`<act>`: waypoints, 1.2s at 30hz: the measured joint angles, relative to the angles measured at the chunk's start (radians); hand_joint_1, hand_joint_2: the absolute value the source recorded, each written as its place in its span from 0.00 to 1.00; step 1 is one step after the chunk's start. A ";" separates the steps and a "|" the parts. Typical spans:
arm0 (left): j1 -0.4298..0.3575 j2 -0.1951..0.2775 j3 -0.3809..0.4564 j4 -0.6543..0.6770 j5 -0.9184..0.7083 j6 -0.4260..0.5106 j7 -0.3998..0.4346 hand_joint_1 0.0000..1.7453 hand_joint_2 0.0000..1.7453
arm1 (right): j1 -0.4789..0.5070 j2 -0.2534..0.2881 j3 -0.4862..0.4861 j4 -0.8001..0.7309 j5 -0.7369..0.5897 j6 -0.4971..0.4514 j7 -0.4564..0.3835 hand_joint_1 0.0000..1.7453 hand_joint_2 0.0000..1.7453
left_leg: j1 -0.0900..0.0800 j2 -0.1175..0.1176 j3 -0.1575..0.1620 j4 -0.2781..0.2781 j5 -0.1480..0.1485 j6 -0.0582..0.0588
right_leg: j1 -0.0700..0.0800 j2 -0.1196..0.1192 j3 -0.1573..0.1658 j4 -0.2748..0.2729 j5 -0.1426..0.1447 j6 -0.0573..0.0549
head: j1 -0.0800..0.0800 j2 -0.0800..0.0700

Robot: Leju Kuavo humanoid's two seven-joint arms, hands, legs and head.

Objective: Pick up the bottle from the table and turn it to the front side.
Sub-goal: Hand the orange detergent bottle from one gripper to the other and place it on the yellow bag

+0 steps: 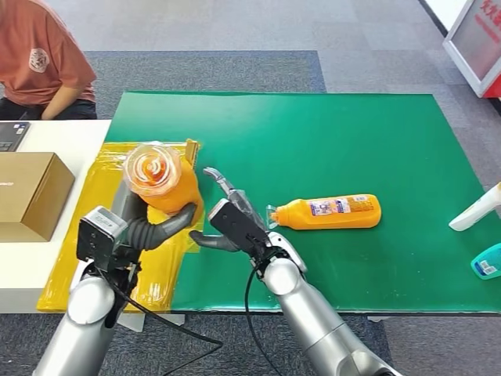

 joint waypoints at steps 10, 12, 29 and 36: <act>0.013 0.041 0.182 0.000 -0.451 0.221 0.055 1.00 1.00 | 0.044 -0.043 -0.087 -0.122 -0.006 -0.039 0.039 0.00 1.00 | 0.000 0.000 0.000 0.000 0.000 0.000 | 0.000 0.000 0.000 0.000 0.000 0.000 | 0.000 0.000; 0.012 0.055 0.204 0.017 -0.561 0.249 0.085 1.00 1.00 | 0.054 -0.053 -0.095 -0.158 -0.006 -0.045 0.040 0.00 1.00 | 0.000 0.000 0.000 0.000 0.000 0.000 | 0.000 0.000 -0.001 0.000 0.000 0.000 | 0.000 0.000; -0.149 0.120 0.222 0.511 -1.054 0.261 0.160 1.00 1.00 | 0.072 -0.092 -0.074 -0.357 -0.033 -0.022 0.036 0.00 1.00 | 0.000 0.000 0.000 0.000 0.001 -0.001 | 0.000 0.000 -0.001 0.001 0.001 -0.001 | 0.000 0.000; -0.201 0.102 0.200 0.623 -1.076 0.261 0.165 1.00 1.00 | 0.066 -0.092 -0.055 -0.366 -0.037 -0.020 0.034 0.00 1.00 | 0.000 0.000 0.000 0.000 0.001 -0.001 | 0.000 0.000 -0.001 0.001 0.001 -0.001 | 0.000 0.000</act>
